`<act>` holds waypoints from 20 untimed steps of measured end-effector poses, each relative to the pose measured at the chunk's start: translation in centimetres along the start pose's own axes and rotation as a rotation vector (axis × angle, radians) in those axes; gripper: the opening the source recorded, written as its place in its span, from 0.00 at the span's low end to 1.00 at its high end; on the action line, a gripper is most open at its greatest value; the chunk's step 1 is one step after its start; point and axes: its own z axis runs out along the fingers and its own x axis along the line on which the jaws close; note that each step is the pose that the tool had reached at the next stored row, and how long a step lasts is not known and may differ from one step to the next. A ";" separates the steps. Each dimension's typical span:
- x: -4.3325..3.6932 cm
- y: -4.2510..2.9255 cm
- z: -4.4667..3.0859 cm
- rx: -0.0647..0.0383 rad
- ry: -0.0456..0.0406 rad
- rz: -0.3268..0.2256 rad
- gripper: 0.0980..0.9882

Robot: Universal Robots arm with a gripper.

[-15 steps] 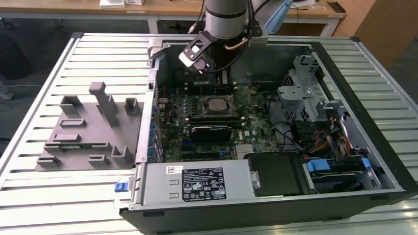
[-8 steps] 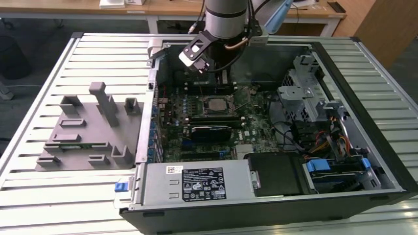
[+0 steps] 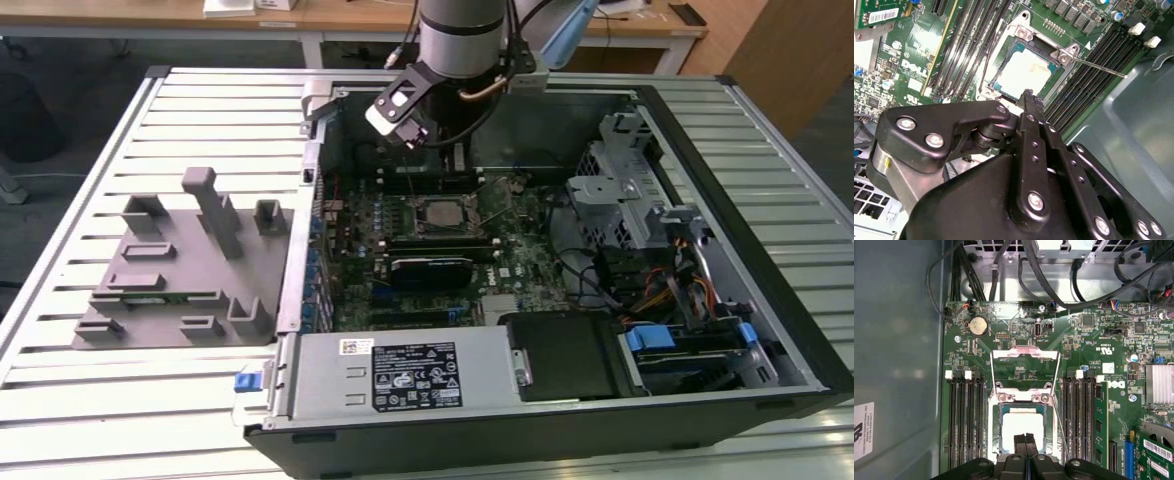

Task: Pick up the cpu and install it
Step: 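Close the cpu cover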

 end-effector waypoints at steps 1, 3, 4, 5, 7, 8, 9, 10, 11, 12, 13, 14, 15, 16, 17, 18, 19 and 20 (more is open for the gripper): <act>0.00 0.00 -0.10 0.000 0.0001 0.000 0.01; 0.01 0.01 -0.35 0.000 0.0001 0.000 0.01; 0.01 0.02 -0.49 0.000 0.0001 0.000 0.01; 0.01 0.03 -0.64 0.000 0.0002 0.000 0.01; 0.02 0.04 -0.95 0.000 0.0002 0.000 0.01; 0.03 0.05 -1.00 0.000 0.0003 0.000 0.01; 0.03 0.05 -0.99 0.000 0.0004 0.000 0.01; 0.03 0.05 -0.99 0.000 0.0005 0.000 0.01; 0.02 0.05 -1.00 0.000 0.0003 0.000 0.01; 0.02 0.05 -1.00 0.000 0.0003 0.000 0.01; 0.02 0.08 -1.01 0.000 0.0001 0.000 0.01; 0.02 0.19 -1.01 0.000 0.0000 0.000 0.01; 0.03 0.38 -1.00 0.000 0.0000 0.000 0.01; 0.03 0.61 -0.98 0.000 0.0001 0.000 0.01; 0.03 0.87 -0.97 0.000 0.0001 0.000 0.01; 0.03 1.18 -0.95 0.000 0.0002 0.000 0.01; 0.03 1.50 -0.94 0.000 0.0002 0.000 0.01; 0.03 1.86 -0.92 0.001 0.0003 0.000 0.01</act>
